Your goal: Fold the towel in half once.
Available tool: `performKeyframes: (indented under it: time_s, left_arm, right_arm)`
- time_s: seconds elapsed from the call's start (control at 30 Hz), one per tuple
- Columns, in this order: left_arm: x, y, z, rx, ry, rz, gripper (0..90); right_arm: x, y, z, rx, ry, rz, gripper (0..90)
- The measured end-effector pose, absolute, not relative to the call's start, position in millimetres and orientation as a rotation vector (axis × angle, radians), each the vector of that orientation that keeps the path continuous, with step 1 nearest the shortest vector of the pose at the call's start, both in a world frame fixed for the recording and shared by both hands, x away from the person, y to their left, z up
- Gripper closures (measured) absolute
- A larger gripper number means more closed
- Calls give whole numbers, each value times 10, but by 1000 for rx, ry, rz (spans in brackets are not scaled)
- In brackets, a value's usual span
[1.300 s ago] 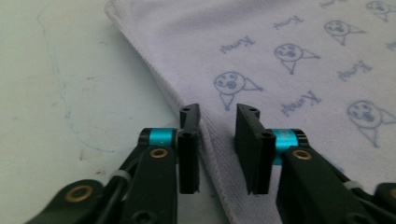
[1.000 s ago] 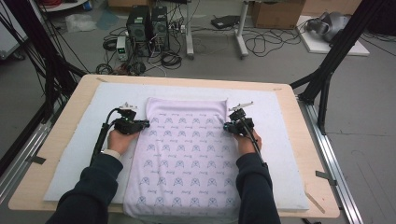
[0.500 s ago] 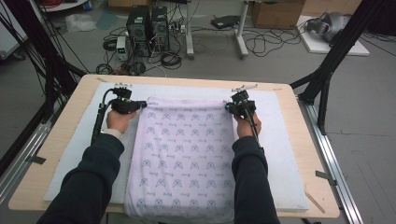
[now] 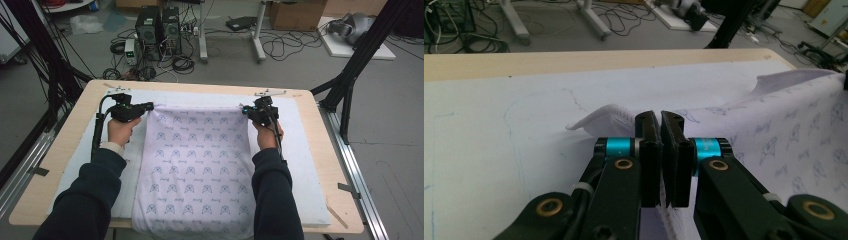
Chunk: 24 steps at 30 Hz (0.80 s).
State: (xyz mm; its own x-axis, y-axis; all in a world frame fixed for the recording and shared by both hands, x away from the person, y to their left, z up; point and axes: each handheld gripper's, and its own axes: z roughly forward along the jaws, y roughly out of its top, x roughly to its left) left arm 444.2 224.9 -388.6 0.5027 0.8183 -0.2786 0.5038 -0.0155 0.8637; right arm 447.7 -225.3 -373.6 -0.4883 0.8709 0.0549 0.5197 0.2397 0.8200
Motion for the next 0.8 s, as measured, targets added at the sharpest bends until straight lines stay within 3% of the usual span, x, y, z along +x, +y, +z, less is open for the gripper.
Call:
performKeyframes:
  time_s: [0.8]
  left_arm:
    - [3397,2289,-4096,1705,995,306,859]
  right_arm:
    - [3472,-2441,-3990,1199,2185,1273,851]
